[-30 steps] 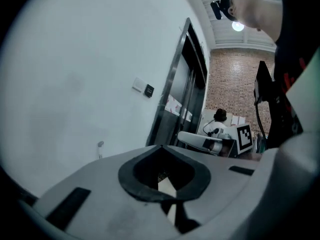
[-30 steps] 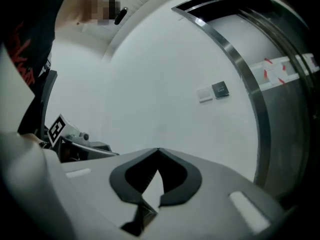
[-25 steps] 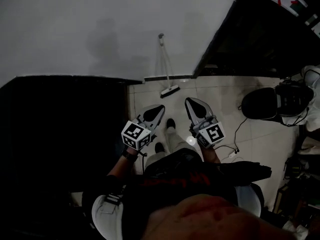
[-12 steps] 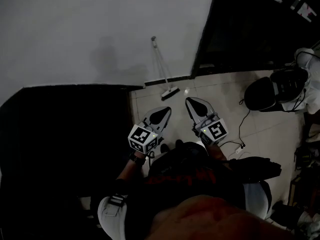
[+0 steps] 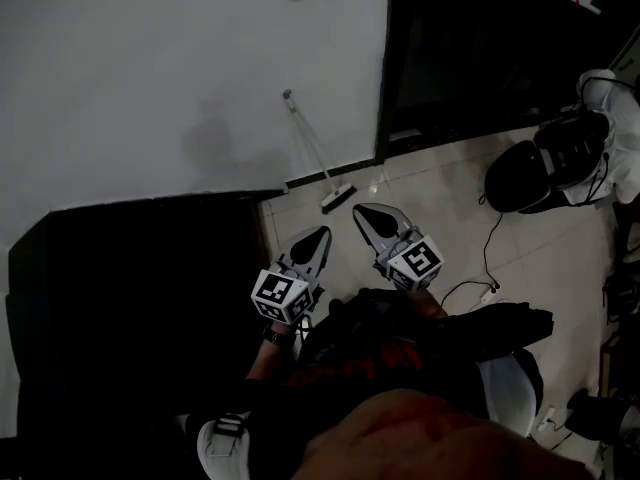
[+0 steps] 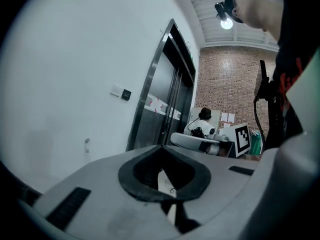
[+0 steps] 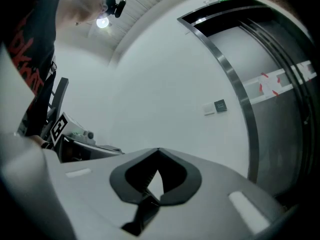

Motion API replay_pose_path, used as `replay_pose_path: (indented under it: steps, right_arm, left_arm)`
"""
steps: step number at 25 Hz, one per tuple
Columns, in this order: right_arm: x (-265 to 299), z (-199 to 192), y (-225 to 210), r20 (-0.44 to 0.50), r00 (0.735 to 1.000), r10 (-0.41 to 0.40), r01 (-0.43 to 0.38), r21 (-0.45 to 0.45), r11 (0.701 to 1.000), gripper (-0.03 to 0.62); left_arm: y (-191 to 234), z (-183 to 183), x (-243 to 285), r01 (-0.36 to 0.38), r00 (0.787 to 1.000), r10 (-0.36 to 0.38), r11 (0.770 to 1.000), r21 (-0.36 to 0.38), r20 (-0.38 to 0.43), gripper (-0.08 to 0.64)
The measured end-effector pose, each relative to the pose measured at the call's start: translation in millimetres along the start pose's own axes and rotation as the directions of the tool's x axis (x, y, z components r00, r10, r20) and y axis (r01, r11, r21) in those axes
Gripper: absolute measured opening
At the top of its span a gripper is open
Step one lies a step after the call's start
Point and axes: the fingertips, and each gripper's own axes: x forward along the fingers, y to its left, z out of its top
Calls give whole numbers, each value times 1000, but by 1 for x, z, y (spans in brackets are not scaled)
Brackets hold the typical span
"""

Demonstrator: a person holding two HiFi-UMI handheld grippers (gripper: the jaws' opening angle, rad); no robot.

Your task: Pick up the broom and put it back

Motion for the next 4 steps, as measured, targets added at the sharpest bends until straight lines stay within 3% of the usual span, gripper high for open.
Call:
replay_pose_path:
  steps: [4]
  right_arm:
    - [-2,-11,3,-10,999,43,-43,-34,998,0]
  left_arm:
    - [-9,-3,5,11,1000,-11,1000,-5,-1,6]
